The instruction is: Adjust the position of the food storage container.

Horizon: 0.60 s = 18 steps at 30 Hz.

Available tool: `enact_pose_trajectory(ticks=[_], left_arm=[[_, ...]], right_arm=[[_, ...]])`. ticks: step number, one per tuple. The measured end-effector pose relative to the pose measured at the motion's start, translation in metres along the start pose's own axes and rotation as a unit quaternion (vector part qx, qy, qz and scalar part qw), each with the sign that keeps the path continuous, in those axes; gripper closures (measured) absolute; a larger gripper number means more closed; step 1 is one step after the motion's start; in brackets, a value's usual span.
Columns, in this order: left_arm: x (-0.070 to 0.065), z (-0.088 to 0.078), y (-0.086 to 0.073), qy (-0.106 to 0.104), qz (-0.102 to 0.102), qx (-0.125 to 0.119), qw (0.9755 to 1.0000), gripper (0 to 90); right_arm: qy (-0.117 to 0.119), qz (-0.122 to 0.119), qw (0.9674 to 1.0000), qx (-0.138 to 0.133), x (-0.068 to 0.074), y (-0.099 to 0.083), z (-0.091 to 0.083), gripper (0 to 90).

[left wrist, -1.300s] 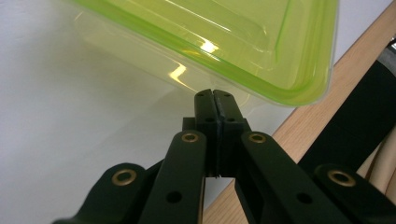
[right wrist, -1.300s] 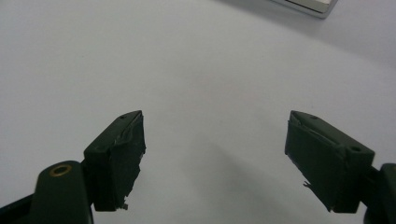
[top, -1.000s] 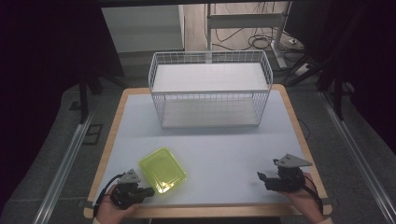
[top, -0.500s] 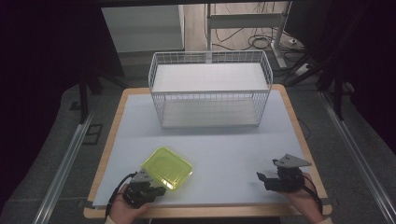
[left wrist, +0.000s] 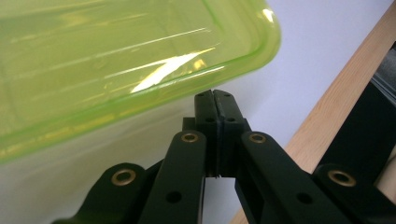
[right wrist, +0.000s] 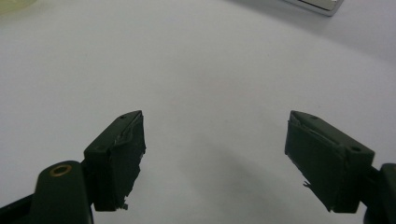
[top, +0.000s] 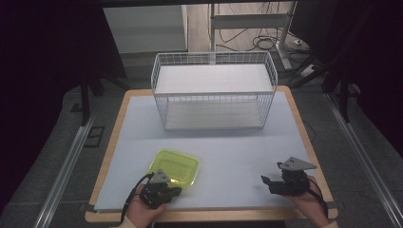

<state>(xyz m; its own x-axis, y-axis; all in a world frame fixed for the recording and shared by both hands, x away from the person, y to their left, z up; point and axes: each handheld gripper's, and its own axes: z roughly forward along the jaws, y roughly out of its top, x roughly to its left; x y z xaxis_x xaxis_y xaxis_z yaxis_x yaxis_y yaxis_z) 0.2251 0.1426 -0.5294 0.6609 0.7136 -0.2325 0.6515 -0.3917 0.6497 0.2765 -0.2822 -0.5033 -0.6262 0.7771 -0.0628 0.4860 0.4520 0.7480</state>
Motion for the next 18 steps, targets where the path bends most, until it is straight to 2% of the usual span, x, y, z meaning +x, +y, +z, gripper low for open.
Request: enact_pose_trajectory(ticks=[9, 18], left_arm=[[-0.005, 0.013, 0.014, 0.006, 0.004, -0.004, 1.0, 90.0], [-0.001, 0.013, 0.018, -0.023, -0.013, -0.02, 0.9995, 90.0]], right_arm=[[0.004, 0.004, 1.0, 0.0, -0.001, 0.0, 0.0, 20.3], [0.003, 0.003, 1.0, 0.0, -0.001, 0.0, 0.0, 20.3]])
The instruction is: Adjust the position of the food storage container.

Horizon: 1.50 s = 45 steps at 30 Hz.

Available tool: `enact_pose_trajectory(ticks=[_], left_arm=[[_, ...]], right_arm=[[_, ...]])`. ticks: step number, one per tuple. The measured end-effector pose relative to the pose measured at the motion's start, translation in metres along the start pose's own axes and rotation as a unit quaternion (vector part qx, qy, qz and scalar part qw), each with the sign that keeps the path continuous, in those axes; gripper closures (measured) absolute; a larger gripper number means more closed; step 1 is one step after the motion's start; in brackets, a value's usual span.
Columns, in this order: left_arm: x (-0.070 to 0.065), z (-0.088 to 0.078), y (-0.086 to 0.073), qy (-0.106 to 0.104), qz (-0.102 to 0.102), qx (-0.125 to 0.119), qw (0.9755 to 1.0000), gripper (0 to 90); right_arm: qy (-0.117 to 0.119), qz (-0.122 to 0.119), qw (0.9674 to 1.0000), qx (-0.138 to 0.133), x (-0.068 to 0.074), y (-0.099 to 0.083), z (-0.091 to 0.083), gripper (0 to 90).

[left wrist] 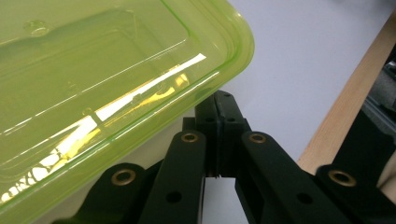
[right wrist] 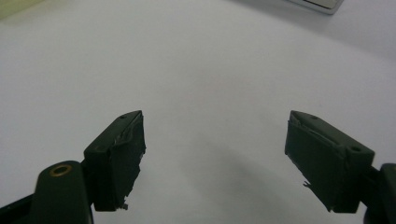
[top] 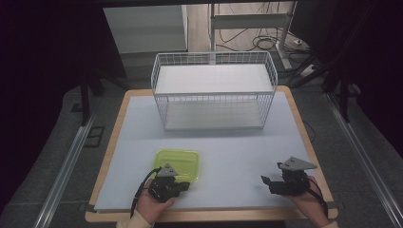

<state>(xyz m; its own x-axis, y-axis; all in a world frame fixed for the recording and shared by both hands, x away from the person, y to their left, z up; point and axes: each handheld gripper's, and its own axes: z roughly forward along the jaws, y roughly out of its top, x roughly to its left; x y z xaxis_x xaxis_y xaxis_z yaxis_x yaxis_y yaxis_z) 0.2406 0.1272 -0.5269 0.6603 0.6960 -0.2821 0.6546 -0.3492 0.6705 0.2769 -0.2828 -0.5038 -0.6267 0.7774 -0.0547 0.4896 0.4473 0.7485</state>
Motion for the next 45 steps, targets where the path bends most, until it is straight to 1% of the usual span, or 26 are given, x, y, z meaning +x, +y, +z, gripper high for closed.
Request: enact_pose_trajectory(ticks=[2, 4, 6, 7, 8, 10, 11, 12, 13, 15, 17, 19, 21, 23, 25, 26, 29, 32, 33, 36, 37, 41, 45], left_arm=[[-0.003, -0.005, 0.0, -0.01, 0.0, -0.008, 0.9999, 90.0], [-0.007, -0.013, 0.0, -0.018, 0.008, -0.017, 0.9997, 90.0], [-0.01, -0.023, 0.0, -0.025, 0.011, -0.029, 0.9992, 90.0], [-0.009, -0.033, 0.001, -0.027, 0.012, -0.043, 0.9986, 90.0], [-0.008, -0.041, 0.001, -0.023, 0.01, -0.056, 0.9981, 90.0], [-0.001, -0.058, 0.004, -0.017, 0.003, -0.079, 0.9967, 90.0], [0.003, -0.064, 0.004, -0.013, -0.002, -0.089, 0.996, 90.0], [0.009, -0.07, 0.005, -0.007, -0.008, -0.097, 0.9952, 90.0], [0.018, -0.077, 0.005, 0.004, -0.016, -0.105, 0.9943, 90.0], [0.031, -0.084, 0.004, 0.026, -0.028, -0.113, 0.9929, 90.0], [0.049, -0.091, 0.0, 0.035, -0.052, -0.121, 0.9906, 90.0], [0.063, -0.092, -0.005, 0.059, -0.063, -0.12, 0.989, 90.0], [0.073, -0.091, -0.009, 0.076, -0.071, -0.113, 0.9881, 90.0], [0.083, -0.086, -0.013, 0.096, -0.078, -0.101, 0.9872, 90.0], [0.092, -0.081, -0.017, 0.093, -0.085, -0.093, 0.9877, 90.0], [0.095, -0.077, -0.019, 0.094, -0.084, -0.085, 0.9884, 90.0], [0.099, -0.069, -0.021, 0.094, -0.081, -0.071, 0.9897, 90.0], [0.098, -0.064, -0.022, 0.087, -0.078, -0.061, 0.9913, 90.0], [0.098, -0.062, -0.023, 0.09, -0.077, -0.057, 0.9913, 90.0], [0.099, -0.057, -0.026, 0.076, -0.082, -0.05, 0.9925, 90.0], [0.099, -0.057, -0.026, 0.075, -0.08, -0.047, 0.9928, 90.0], [0.098, -0.055, -0.026, 0.073, -0.081, -0.046, 0.993, 90.0], [0.096, -0.05, -0.026, 0.068, -0.078, -0.037, 0.9939, 90.0]], right_arm=[[0.0, 0.0, 1.0, 0.0, 0.0, 0.0, 0.0, 20.3], [0.0, 0.0, 1.0, 0.0, 0.0, 0.0, 0.0, 20.3], [-0.002, 0.0, 1.0, -0.001, 0.0, 0.0, -0.001, 20.3], [-0.002, 0.0, 1.0, -0.001, -0.001, 0.0, -0.001, 20.3], [-0.002, 0.002, 1.0, -0.001, -0.001, 0.0, -0.002, 20.3], [-0.003, 0.002, 1.0, -0.001, -0.002, 0.0, -0.002, 20.3], [-0.003, 0.002, 1.0, -0.002, -0.002, 0.0, -0.002, 20.3], [-0.003, 0.002, 1.0, -0.002, -0.002, 0.0, -0.002, 20.3], [-0.003, 0.001, 1.0, -0.001, -0.001, 0.0, -0.002, 20.3], [-0.003, 0.0, 1.0, -0.002, -0.001, 0.0, -0.002, 20.3], [-0.003, -0.001, 1.0, -0.002, -0.001, 0.0, -0.002, 20.3], [-0.003, -0.001, 1.0, -0.001, -0.002, 0.0, -0.002, 20.3], [-0.004, -0.001, 1.0, 0.0, -0.002, -0.001, -0.001, 20.3], [-0.004, -0.002, 1.0, 0.001, -0.002, -0.001, 0.0, 20.3], [-0.004, -0.003, 1.0, 0.002, -0.001, 0.0, 0.0, 20.3], [-0.004, -0.003, 1.0, 0.002, -0.001, 0.0, 0.0, 20.3], [-0.004, -0.004, 1.0, 0.002, -0.001, -0.001, 0.0, 20.3], [-0.005, -0.004, 1.0, 0.002, -0.001, -0.001, 0.0, 20.3], [-0.005, -0.004, 1.0, 0.002, -0.001, -0.001, 0.0, 20.3], [-0.005, -0.004, 1.0, 0.002, -0.002, -0.001, -0.001, 20.3], [-0.005, -0.004, 1.0, 0.002, -0.001, -0.001, -0.001, 20.3], [-0.006, -0.004, 1.0, 0.002, -0.001, -0.001, -0.001, 20.3], [-0.006, -0.005, 1.0, 0.004, -0.001, -0.001, 0.0, 20.3]])
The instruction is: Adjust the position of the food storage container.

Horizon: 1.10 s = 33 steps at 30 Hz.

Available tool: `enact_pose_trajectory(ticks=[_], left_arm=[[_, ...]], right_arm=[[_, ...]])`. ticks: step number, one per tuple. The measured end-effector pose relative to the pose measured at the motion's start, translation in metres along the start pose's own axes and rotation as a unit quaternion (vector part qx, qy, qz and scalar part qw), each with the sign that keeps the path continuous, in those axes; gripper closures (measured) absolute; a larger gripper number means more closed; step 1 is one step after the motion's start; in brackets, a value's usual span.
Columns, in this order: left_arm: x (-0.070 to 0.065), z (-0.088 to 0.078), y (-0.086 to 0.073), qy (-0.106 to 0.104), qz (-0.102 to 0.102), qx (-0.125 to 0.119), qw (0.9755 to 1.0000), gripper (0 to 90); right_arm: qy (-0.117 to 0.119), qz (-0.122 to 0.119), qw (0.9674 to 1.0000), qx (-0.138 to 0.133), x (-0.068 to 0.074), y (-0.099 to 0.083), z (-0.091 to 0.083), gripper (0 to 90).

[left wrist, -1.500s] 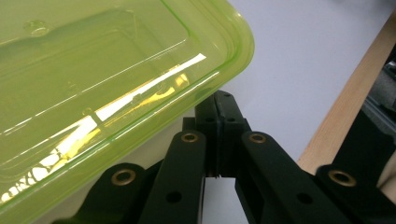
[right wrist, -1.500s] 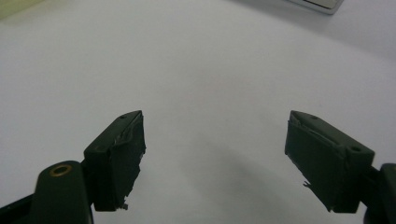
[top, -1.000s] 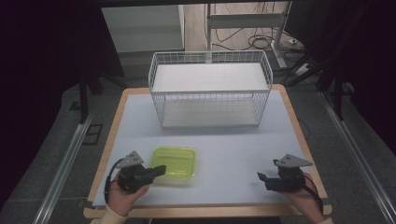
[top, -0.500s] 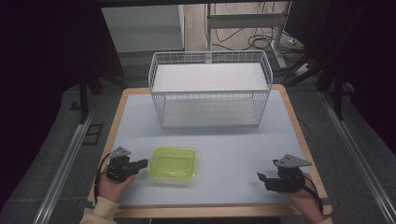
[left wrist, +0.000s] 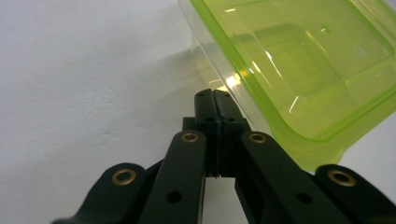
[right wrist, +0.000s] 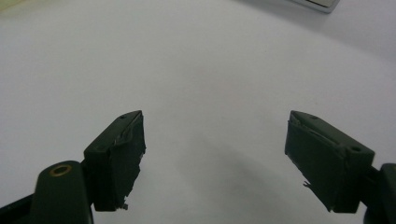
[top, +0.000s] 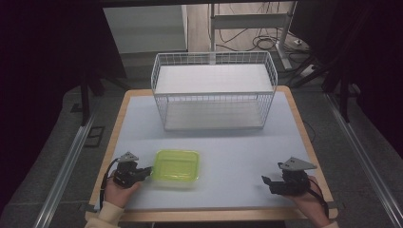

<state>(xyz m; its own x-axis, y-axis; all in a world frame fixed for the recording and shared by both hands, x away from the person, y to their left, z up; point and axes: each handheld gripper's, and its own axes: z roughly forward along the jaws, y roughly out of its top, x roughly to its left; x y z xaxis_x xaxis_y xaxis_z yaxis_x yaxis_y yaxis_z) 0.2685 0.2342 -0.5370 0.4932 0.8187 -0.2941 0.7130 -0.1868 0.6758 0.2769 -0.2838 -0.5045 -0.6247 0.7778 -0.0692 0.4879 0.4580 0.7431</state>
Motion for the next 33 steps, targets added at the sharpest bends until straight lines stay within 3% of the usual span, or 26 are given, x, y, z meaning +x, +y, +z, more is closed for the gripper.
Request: enact_pose_trajectory(ticks=[7, 21, 33], left_arm=[[-0.007, 0.004, 0.001, -0.015, -0.002, 0.004, 0.9999, 90.0], [-0.02, 0.016, 0.008, -0.023, 0.003, 0.01, 0.9997, 90.0], [-0.041, 0.038, 0.024, -0.029, 0.029, 0.023, 0.9989, 90.0]], right_arm=[[-0.001, 0.0, 1.0, 0.0, 0.0, 0.0, 0.0, 20.3], [-0.001, -0.001, 1.0, 0.0, -0.001, 0.0, 0.0, 20.3], [0.001, -0.002, 1.0, 0.0, 0.0, 0.0, 0.0, 20.3]])
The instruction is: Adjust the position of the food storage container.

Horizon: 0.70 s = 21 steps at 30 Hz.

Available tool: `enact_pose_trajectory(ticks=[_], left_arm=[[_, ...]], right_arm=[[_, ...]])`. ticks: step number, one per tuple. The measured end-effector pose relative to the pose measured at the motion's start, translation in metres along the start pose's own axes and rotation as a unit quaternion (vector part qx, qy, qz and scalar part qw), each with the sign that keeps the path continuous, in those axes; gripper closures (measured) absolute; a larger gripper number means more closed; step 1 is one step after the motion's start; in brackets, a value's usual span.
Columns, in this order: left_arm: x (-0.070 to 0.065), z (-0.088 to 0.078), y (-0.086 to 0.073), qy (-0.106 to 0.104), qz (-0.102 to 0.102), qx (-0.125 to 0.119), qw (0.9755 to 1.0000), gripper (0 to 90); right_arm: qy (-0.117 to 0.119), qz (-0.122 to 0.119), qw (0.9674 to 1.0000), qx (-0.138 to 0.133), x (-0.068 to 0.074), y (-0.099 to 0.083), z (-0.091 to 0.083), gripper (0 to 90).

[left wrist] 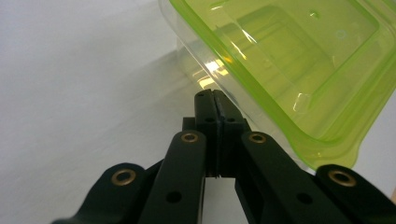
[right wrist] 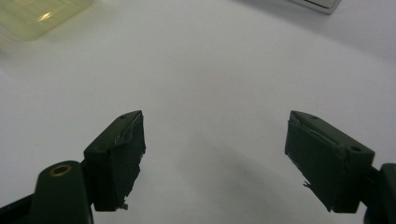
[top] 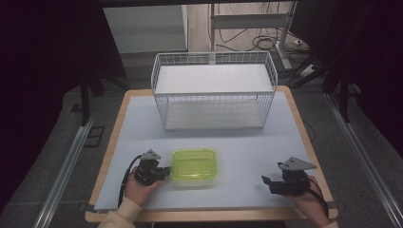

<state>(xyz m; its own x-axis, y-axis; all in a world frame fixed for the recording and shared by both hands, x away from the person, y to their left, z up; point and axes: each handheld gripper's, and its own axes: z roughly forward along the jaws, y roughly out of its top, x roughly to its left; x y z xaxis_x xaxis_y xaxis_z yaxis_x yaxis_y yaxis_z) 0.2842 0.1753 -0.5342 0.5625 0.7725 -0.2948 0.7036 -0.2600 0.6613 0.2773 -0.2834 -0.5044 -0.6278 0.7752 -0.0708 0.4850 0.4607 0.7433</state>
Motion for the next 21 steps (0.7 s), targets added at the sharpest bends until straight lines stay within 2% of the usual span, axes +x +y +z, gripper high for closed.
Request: enact_pose_trajectory(ticks=[14, 21], left_arm=[[-0.024, 0.028, 0.022, -0.012, 0.029, 0.009, 0.9995, 90.0], [-0.035, 0.04, 0.03, -0.018, 0.033, 0.011, 0.9992, 90.0]], right_arm=[[0.004, -0.001, 1.0, 0.0, 0.001, 0.0, 0.0, 20.2], [0.005, 0.0, 1.0, -0.001, 0.001, 0.0, 0.0, 20.1]])
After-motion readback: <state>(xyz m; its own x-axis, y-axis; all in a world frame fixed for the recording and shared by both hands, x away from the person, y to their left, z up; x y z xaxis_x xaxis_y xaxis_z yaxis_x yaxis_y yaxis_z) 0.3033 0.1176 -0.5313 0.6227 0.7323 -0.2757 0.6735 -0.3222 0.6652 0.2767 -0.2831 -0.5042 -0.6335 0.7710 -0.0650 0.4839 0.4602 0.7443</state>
